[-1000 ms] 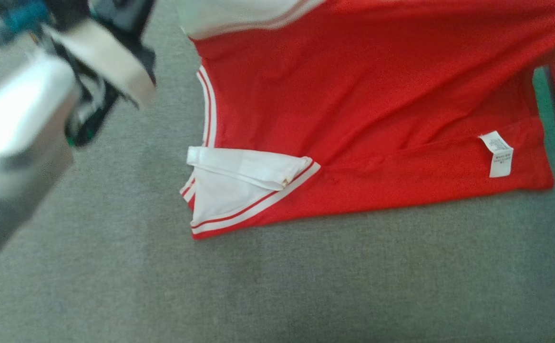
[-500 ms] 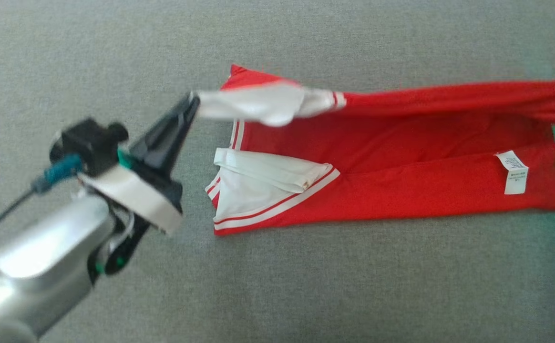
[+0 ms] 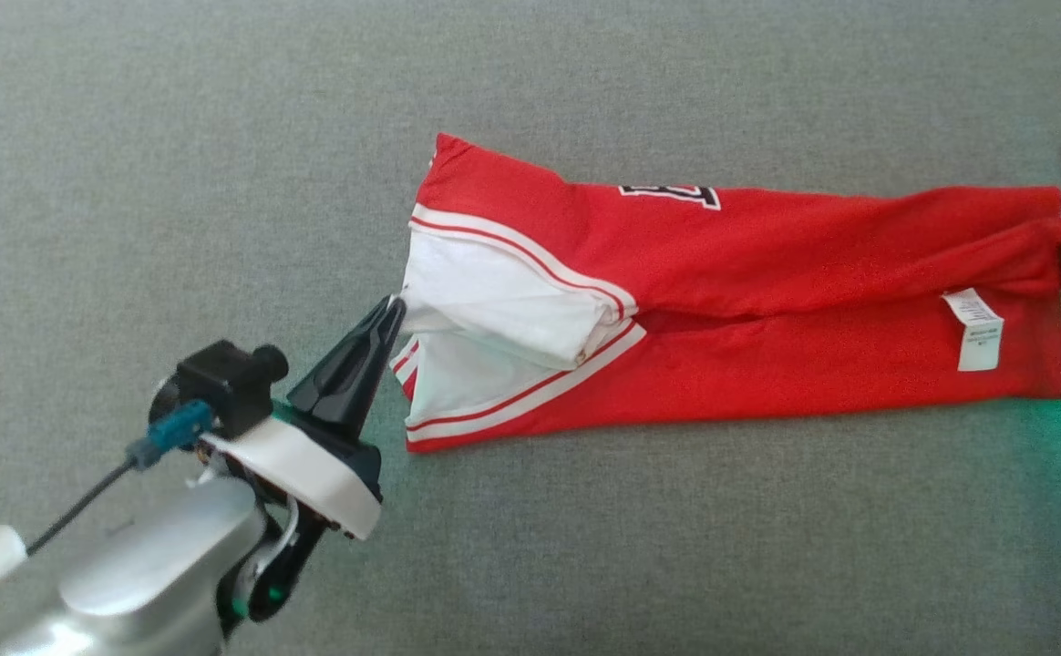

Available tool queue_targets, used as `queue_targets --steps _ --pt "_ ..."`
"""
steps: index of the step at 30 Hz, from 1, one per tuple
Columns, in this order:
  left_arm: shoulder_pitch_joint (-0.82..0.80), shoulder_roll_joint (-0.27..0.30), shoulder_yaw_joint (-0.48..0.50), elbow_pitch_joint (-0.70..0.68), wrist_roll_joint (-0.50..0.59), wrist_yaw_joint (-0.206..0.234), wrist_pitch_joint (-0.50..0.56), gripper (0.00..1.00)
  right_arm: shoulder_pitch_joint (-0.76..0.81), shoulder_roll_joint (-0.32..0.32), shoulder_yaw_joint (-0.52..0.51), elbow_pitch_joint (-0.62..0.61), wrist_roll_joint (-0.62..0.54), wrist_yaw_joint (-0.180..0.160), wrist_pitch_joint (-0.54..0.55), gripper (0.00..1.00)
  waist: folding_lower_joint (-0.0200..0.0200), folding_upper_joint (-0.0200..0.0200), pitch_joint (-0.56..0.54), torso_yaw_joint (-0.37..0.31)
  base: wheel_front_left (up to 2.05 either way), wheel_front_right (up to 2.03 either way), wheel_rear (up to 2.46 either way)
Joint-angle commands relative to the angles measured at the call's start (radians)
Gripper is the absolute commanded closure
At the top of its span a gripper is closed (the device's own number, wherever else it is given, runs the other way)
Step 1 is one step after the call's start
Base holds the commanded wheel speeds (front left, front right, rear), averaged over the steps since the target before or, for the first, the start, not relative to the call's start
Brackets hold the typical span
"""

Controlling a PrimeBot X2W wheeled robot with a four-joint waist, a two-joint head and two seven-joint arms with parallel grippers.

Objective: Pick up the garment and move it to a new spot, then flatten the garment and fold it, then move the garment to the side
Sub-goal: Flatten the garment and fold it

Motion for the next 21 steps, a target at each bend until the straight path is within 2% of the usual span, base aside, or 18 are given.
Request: queue_targets --steps 1,2,3,5,6,7,12,16,19,21 --pt "0.003 0.017 0.07 -0.011 0.008 0.004 -0.012 1.0 0.041 -0.025 -0.013 -0.033 -0.01 -0.001 -0.01 0.0 0.0 -0.0001 -0.012 -0.002 0.0 0.0 0.0" --pt "0.02 0.007 0.085 -0.005 0.012 0.001 -0.012 0.94 0.061 -0.022 -0.024 -0.042 -0.014 -0.001 -0.012 0.0 0.0 -0.0001 -0.02 -0.002 0.0 0.0 0.0" --pt "0.02 0.007 0.085 -0.005 0.012 0.001 -0.012 0.94 0.061 -0.022 -0.024 -0.042 -0.014 -0.001 -0.012 0.0 0.0 -0.0001 -0.02 -0.002 0.0 0.0 0.0" --pt "0.058 -0.013 0.111 0.009 0.021 -0.005 -0.012 0.55 0.108 -0.012 -0.053 -0.066 -0.017 -0.001 -0.017 0.0 0.0 -0.0001 -0.037 -0.005 0.0 0.0 0.0" --pt "0.077 -0.023 0.126 0.016 0.027 -0.005 -0.012 0.07 0.134 -0.006 -0.069 -0.08 -0.02 -0.001 -0.018 0.0 0.0 -0.0001 -0.046 -0.007 0.0 0.0 0.0" --pt "0.098 -0.035 0.147 0.021 0.031 -0.005 -0.012 0.0 0.16 -0.001 -0.086 -0.096 -0.025 -0.001 -0.021 0.0 0.0 -0.0001 -0.055 -0.009 0.0 0.0 0.0" --pt "0.21 -0.084 0.246 0.029 0.104 0.008 -0.012 0.0 0.277 0.051 -0.178 -0.178 -0.062 -0.001 -0.029 0.0 0.0 -0.0001 -0.108 -0.027 0.0 0.0 0.0" --pt "0.325 -0.143 0.371 0.009 0.235 0.085 -0.012 0.0 0.34 0.128 -0.24 -0.235 -0.092 -0.001 -0.014 0.0 0.0 -0.0001 -0.153 -0.037 0.0 0.0 0.0" --pt "0.427 -0.212 0.486 -0.028 0.35 0.151 -0.012 0.0 0.369 0.19 -0.282 -0.253 -0.12 -0.001 0.004 0.0 0.0 -0.0001 -0.18 -0.034 0.0 0.0 0.0" --pt "0.495 -0.263 0.547 -0.053 0.419 0.177 -0.012 0.0 0.381 0.227 -0.309 -0.253 -0.138 -0.001 0.018 0.0 0.0 -0.0001 -0.196 -0.027 0.0 0.0 0.0"
